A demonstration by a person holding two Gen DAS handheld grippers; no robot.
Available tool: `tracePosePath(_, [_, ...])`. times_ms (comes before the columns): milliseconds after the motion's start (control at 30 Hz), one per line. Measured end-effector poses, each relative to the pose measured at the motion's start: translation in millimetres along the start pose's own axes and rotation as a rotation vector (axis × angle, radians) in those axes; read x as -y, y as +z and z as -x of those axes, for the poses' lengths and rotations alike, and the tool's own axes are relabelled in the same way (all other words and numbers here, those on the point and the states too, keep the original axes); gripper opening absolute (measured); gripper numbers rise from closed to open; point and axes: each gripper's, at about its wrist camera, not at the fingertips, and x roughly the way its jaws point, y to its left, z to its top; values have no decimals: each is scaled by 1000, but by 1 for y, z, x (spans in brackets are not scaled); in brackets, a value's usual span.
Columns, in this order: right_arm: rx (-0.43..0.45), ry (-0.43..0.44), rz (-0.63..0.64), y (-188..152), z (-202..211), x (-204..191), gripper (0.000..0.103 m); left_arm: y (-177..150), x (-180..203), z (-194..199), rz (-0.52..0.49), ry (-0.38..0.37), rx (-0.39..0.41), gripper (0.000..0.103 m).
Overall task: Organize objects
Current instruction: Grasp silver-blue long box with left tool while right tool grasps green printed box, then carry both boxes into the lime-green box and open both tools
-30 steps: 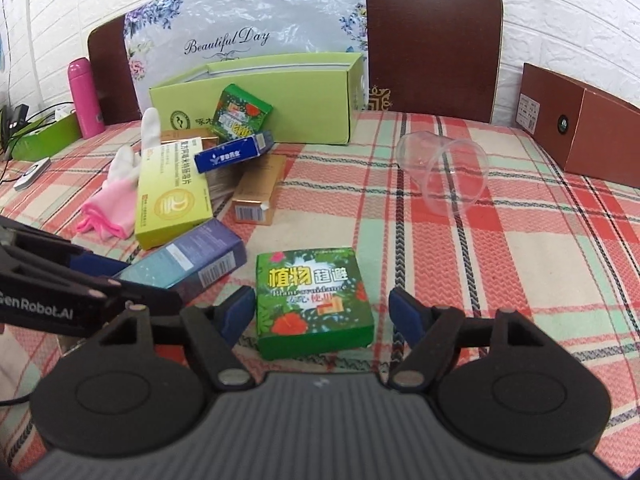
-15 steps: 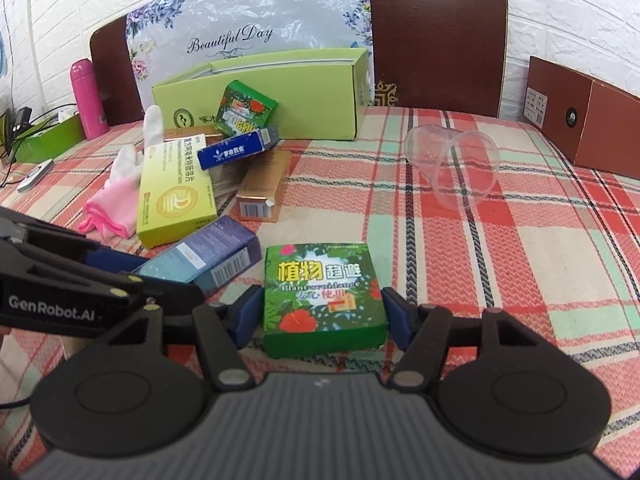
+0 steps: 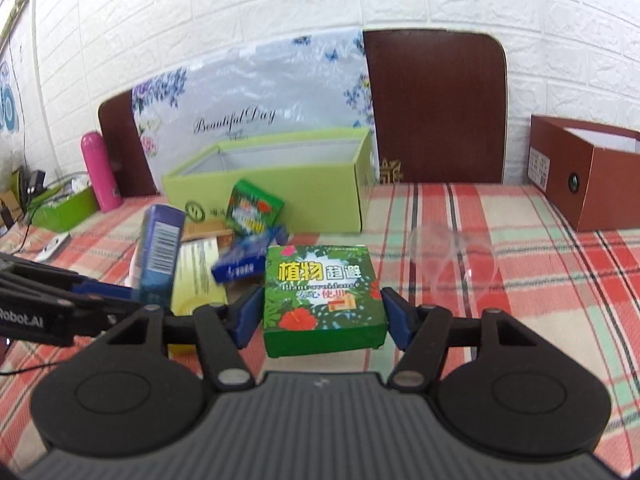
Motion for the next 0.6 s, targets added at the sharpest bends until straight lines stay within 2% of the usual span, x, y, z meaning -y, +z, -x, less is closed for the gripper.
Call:
tracePosePath(267, [95,10,43,42,-19,-8,63,62,-18,6,55,-5,113,41])
tracePosePath(600, [140,11,84,71,-57,-21,63,151,-42,-26,191,35,201,41])
